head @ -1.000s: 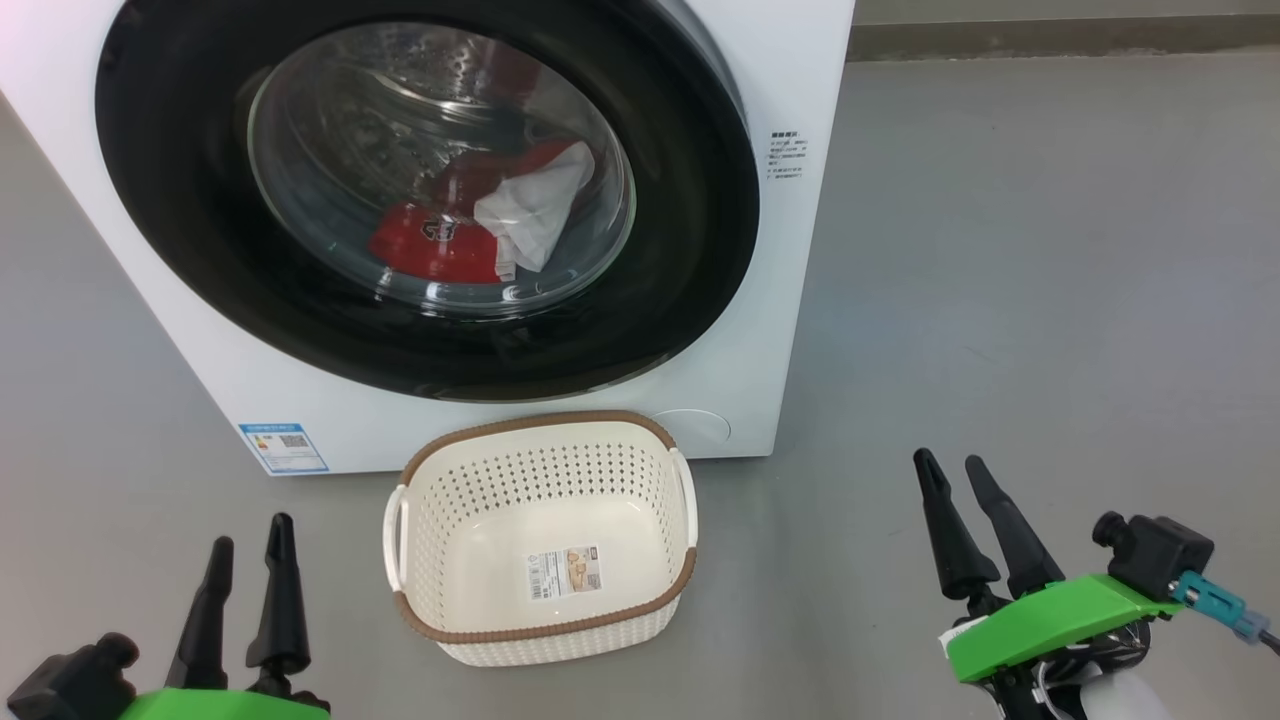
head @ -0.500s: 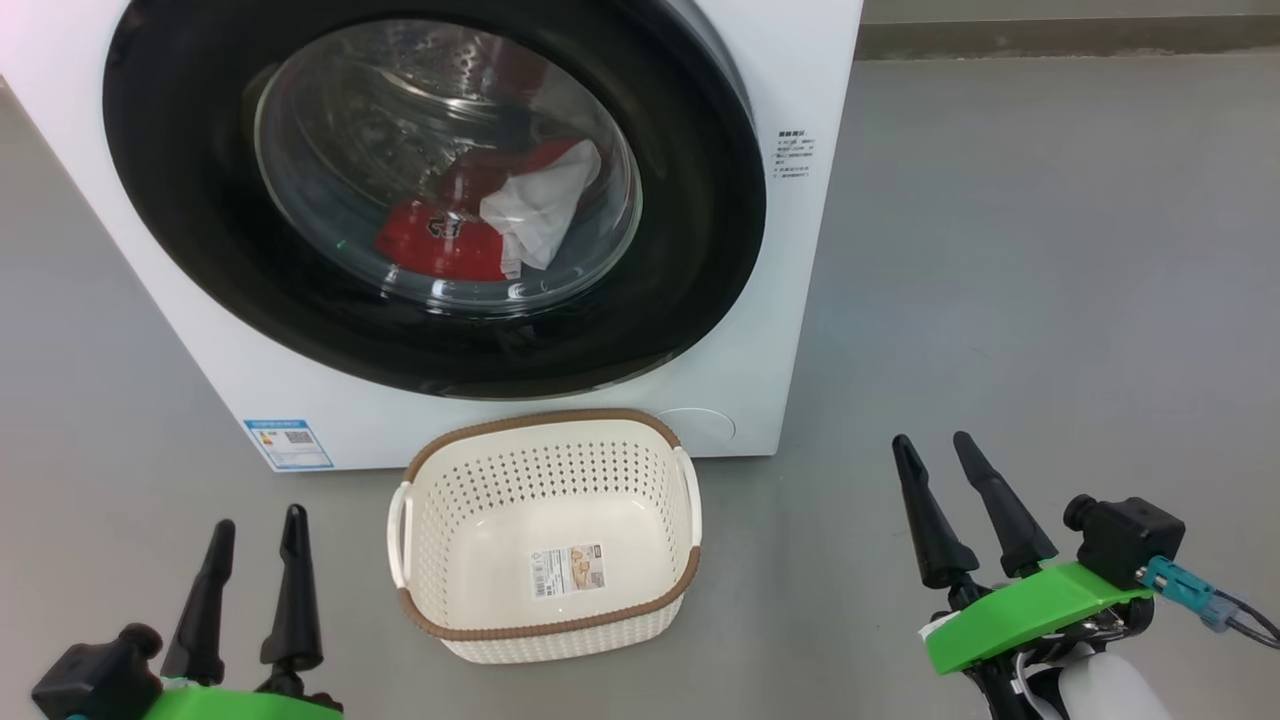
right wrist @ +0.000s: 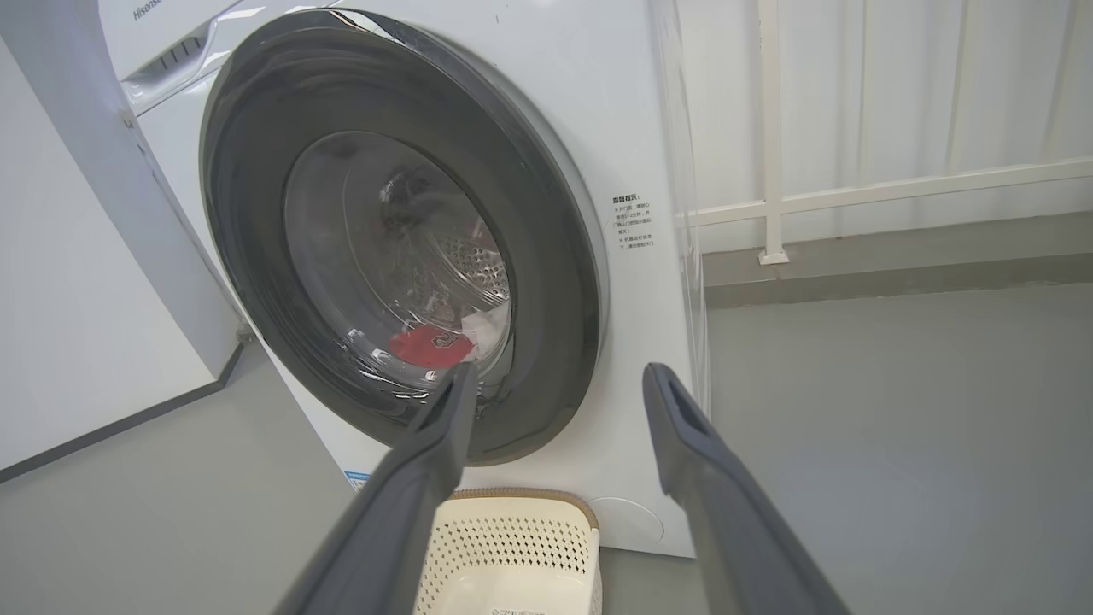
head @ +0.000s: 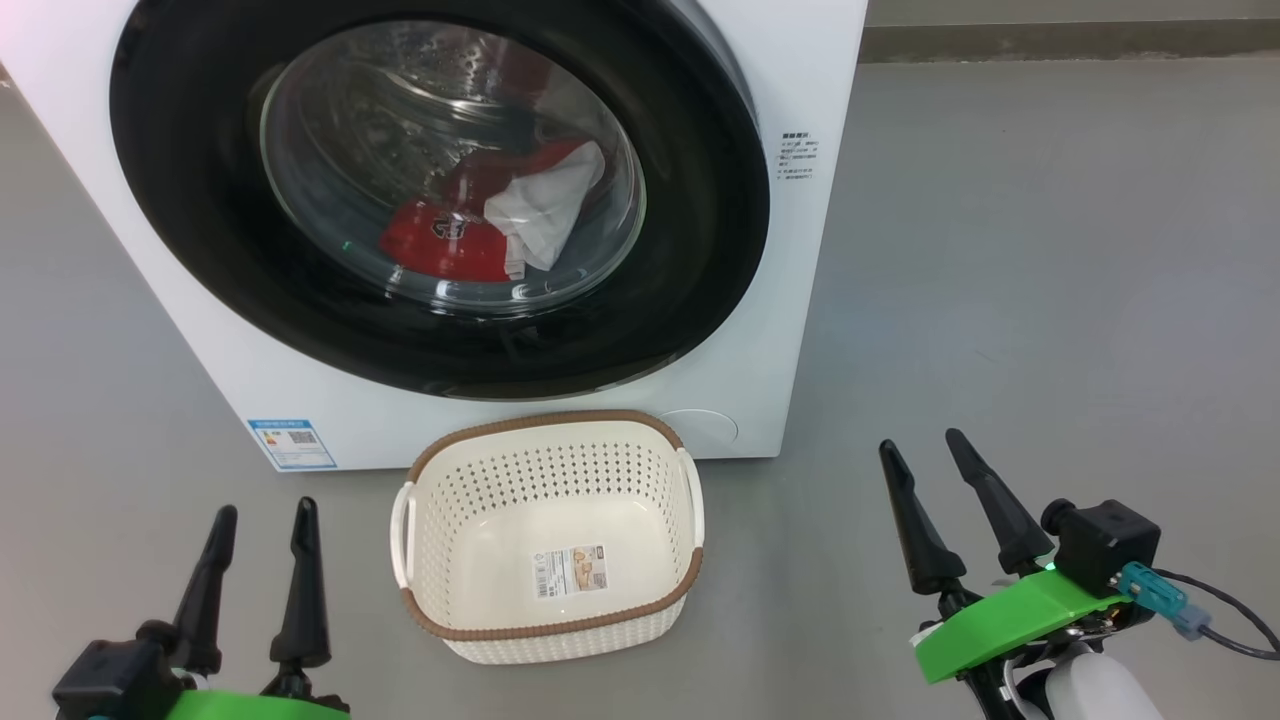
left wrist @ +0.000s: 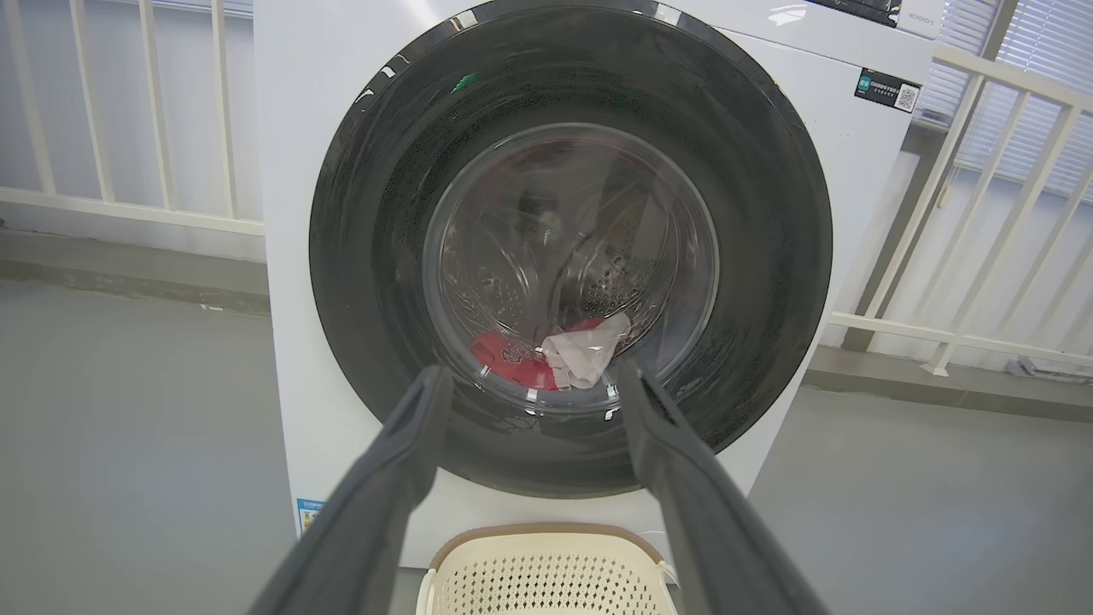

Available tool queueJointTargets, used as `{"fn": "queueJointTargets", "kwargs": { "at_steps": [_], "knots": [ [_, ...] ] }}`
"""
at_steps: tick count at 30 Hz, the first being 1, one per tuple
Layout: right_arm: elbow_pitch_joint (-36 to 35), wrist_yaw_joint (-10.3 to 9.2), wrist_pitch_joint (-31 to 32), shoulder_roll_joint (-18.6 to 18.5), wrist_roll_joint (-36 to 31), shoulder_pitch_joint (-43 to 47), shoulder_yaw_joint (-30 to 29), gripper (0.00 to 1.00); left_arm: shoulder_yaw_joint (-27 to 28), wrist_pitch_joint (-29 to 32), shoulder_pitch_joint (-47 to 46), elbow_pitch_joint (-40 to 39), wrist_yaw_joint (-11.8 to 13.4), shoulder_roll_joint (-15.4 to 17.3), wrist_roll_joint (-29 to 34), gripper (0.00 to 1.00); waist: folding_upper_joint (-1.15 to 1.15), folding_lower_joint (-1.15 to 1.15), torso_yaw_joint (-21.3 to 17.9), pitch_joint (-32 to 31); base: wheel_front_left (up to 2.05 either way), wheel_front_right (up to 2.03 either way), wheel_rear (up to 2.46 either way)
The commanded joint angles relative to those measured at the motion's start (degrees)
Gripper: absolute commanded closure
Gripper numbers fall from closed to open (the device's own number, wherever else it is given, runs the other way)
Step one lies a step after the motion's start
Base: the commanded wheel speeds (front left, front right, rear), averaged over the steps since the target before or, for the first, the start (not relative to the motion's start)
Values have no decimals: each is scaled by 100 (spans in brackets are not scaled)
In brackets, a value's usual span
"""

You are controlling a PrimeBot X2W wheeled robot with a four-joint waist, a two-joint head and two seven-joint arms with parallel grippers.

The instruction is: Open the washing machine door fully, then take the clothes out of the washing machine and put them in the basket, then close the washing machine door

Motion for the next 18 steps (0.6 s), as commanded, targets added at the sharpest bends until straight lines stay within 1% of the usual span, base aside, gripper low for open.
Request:
{"fn": "queueJointTargets", "kwargs": {
  "at_steps": [1, 8, 18],
  "knots": [
    [-141, 8, -90, 7, -219, -302, 182, 0, 165, -101, -125, -212, -17, 71, 177, 0, 0, 0, 2, 0, 0, 0, 0],
    [-144, 9, -207, -1, -716, -351, 235, 0, 157, -221, -125, -272, -21, 95, 622, 0, 0, 0, 6, 7, 0, 0, 0],
    [-113, 9, -209, 23, -699, -361, 223, 0, 200, -223, -138, -234, -21, 71, 520, 0, 0, 0, -6, 16, 0, 0, 0]
  ]
}}
